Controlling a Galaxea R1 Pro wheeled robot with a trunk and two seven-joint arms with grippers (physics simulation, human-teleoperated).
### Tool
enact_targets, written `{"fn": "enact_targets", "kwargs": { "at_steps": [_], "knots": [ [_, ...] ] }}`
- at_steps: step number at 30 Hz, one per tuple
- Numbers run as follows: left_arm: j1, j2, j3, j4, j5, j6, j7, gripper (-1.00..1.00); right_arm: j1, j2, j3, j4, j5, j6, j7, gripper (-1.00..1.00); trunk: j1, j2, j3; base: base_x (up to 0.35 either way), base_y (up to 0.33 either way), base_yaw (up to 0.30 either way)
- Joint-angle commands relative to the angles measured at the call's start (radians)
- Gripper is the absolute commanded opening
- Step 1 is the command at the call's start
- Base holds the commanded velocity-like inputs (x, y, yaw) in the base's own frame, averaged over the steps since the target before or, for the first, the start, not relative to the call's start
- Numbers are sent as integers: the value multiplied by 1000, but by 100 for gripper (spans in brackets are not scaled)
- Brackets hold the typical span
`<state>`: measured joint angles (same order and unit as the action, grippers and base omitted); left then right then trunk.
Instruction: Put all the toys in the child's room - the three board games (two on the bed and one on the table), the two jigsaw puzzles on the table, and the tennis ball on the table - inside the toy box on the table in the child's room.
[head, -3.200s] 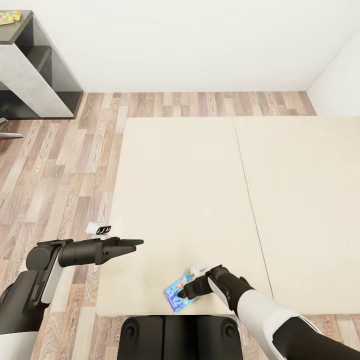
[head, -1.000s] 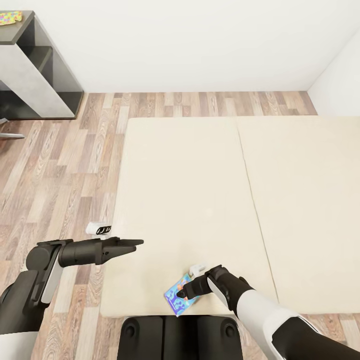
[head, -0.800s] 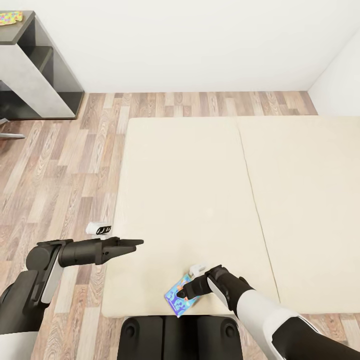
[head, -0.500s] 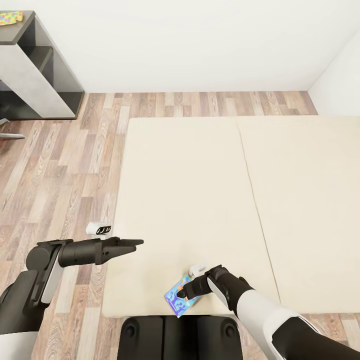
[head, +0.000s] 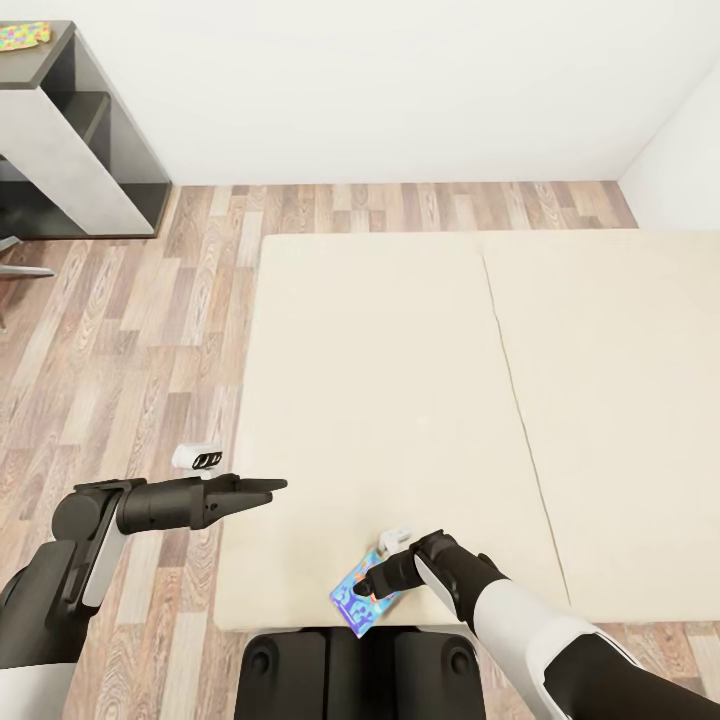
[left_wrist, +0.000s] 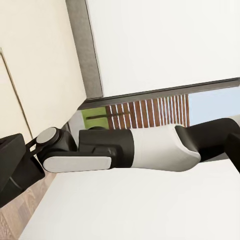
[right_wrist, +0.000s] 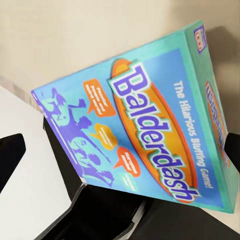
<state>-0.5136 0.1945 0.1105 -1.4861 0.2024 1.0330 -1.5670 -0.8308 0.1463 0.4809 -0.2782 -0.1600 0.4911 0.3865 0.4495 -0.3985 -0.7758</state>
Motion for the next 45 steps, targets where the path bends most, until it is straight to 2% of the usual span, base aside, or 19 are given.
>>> {"fn": "enact_targets", "kwargs": {
  "at_steps": [1,45],
  "knots": [
    [0,0,0,0,-1,10,-4,100,-1,-1,7,-1,-10,5,-1,100,1,-2,-1,-2,5,0],
    [0,0,0,0,-1,11,-4,100,-1,-1,7,-1,-10,4,-1,100,1,-2,-1,0,22,0]
  ]
}}
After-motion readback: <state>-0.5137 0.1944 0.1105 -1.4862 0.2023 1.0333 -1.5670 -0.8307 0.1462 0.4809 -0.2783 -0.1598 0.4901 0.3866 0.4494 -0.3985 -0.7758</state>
